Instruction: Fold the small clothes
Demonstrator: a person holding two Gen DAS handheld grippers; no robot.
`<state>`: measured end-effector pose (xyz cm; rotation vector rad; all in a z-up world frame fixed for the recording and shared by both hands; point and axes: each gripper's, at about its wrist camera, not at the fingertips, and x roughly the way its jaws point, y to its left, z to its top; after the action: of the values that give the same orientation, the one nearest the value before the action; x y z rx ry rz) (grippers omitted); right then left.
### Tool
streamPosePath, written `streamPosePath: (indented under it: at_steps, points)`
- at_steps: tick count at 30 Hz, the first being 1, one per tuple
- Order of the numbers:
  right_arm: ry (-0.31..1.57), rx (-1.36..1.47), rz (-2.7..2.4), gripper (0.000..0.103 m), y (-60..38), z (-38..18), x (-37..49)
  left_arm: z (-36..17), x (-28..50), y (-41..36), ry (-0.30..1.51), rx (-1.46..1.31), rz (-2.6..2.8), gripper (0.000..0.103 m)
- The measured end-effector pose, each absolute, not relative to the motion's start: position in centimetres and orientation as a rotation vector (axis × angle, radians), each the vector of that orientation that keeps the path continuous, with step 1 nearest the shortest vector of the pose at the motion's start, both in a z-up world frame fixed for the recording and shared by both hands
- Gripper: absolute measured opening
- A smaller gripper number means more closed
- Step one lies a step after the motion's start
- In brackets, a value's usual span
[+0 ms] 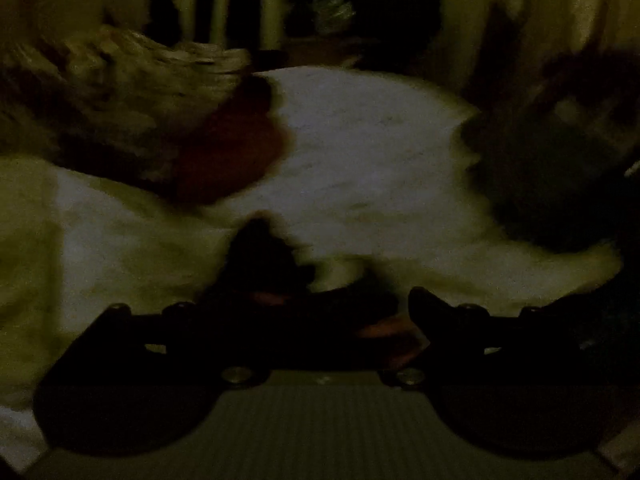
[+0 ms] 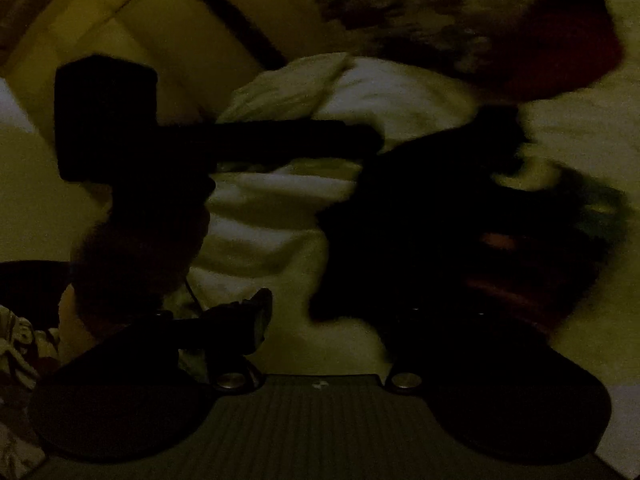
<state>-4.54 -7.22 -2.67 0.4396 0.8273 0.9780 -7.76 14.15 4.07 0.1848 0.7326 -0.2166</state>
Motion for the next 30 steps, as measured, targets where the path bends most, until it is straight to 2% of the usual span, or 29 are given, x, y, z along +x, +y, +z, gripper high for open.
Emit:
streamPosePath:
  at_steps: [2,3,4,9,15,17,18,19,20,21,23,26,30]
  points:
    - [0.822,0.471,0.844,0.103,-10.4,-3.1,-4.7,3.6,-8.2,15.1,0.736,0.197,-0.14,0.097]
    - [0.827,0.526,0.783,0.103,-12.2,-3.7,-4.4,3.5,-8.6,16.3,0.754,0.136,-0.13,0.102]
    - [0.833,0.594,0.731,0.103,-13.7,-4.6,-4.0,3.4,-8.8,17.4,0.783,0.058,-0.135,0.103]
    - [0.891,0.96,0.631,0.103,-17.4,-11.1,0.2,-0.5,-8.7,22.5,0.957,-0.334,-0.194,0.102]
    - [0.99,1.139,0.597,0.103,-14.6,-17.6,5.1,-3.3,-6.3,21.4,0.98,-0.388,-0.199,0.103]
    - [0.995,1.185,0.581,0.103,-13.5,-18.9,6.4,-4.1,-4.9,20.4,0.98,-0.401,-0.24,0.093]
    - [0.98,1.195,0.6,0.103,-13.0,-19.2,6.9,-4.6,-4.2,19.8,0.977,-0.402,-0.246,0.072]
    - [0.964,1.198,0.603,0.083,-12.5,-19.4,7.4,-5.3,-3.3,19.4,0.987,-0.407,-0.237,0.043]
    - [0.95,1.181,0.608,0.063,-12.0,-19.3,7.8,-5.8,-2.8,19.3,0.993,-0.434,-0.234,0.033]
    - [0.938,1.138,0.615,0.057,-11.6,-19.0,8.2,-6.5,-2.3,19.4,0.996,-0.464,-0.247,0.028]
    - [0.911,1.064,0.607,0.035,-11.6,-17.7,8.2,-6.8,-2.1,19.4,1.004,-0.489,-0.254,0.023]
    - [0.8,1.015,0.639,0.029,-13.3,-14.5,7.8,-4.2,-2.4,17.9,0.944,-0.446,-0.303,0.02]
    - [0.635,0.898,0.662,0.028,-16.9,-6.1,6.5,1.7,-1.4,12.8,0.832,-0.368,-0.449,0.019]
